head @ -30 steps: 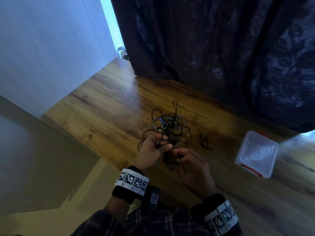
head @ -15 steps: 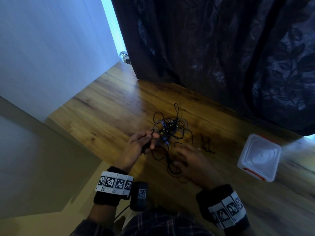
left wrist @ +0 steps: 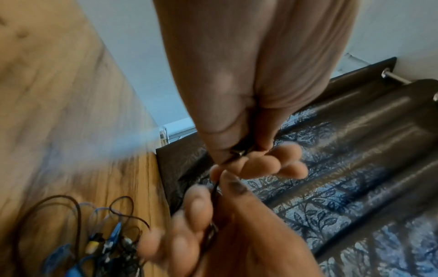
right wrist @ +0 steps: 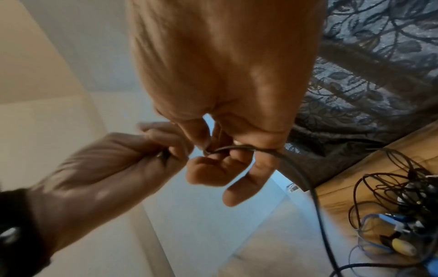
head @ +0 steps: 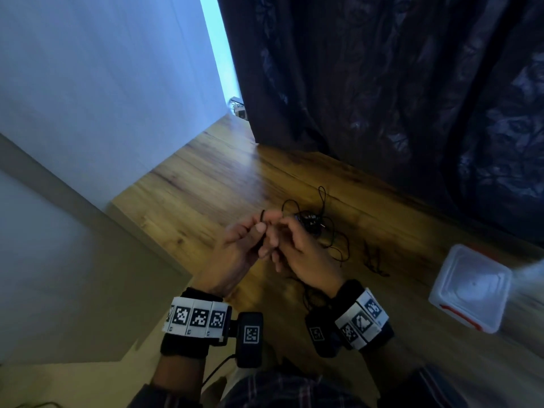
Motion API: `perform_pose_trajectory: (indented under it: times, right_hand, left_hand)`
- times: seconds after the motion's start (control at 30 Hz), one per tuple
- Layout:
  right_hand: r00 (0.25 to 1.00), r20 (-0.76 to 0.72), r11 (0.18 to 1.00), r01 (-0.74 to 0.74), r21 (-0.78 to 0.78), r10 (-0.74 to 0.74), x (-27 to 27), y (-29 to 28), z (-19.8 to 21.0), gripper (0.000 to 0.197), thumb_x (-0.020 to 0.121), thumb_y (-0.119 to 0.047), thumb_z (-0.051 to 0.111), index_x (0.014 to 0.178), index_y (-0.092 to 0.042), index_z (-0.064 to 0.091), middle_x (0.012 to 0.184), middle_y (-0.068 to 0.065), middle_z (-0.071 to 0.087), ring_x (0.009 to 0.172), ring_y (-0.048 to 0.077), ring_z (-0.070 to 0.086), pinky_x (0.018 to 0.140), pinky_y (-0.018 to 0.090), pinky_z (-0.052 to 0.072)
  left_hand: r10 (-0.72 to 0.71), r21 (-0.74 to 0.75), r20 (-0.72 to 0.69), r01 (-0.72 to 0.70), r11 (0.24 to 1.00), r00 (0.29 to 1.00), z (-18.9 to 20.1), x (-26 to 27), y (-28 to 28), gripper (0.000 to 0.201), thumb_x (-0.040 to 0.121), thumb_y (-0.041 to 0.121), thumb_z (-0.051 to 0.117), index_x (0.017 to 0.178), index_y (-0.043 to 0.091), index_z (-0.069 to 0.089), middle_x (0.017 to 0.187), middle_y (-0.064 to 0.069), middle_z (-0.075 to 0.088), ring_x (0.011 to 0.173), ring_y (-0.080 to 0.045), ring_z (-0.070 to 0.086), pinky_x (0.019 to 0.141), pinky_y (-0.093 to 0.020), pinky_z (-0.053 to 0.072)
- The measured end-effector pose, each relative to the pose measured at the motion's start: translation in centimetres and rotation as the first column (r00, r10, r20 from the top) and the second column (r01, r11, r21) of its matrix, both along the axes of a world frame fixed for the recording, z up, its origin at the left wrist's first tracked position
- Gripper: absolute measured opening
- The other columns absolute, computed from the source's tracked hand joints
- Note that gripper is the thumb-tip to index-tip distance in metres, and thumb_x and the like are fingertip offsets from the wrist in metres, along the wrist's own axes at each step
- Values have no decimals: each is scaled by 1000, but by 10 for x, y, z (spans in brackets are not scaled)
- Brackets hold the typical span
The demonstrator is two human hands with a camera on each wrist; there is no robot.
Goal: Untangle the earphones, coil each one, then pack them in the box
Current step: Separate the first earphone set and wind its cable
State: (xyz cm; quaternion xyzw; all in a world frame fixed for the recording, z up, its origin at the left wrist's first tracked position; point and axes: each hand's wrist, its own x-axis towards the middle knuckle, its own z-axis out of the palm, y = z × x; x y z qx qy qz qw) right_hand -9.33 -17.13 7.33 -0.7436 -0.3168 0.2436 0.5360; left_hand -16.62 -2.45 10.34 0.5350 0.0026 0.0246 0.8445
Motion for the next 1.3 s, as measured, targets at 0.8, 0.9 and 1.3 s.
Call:
perform_pose_trajectory:
  times: [0.8,0.9,1.3]
  right_hand:
    - [990,137,998,-5,-62,13,18,0,22,31,100,-4,53,125,-18,64,88,-14,64,75,-8,63,69,23,52]
    - [958,134,945,-214,-248,252,-6,-5,9,15,104,-14,49,114,-12,61,84,-11,61,63,-2,60,66,33,58]
    - [932,359,996,78,-43,-57,45,-17,64,6,90,-22,74,94,-19,77,91,-9,71,84,1,64,75,19,53]
  left_hand:
    - [92,224,-10,-87,971,996,2,6,0,36,98,10,45,131,-2,55,87,-11,67,66,-16,53,64,-27,44]
    - [213,352,30,-209,912,977,0,8,-3,41,100,-1,43,141,3,45,112,-8,72,83,-19,67,73,-26,54]
    - [36,453,-68,-1,891,997,7,7,-9,28,91,10,38,96,-11,57,71,-17,56,62,-20,47,61,-31,38]
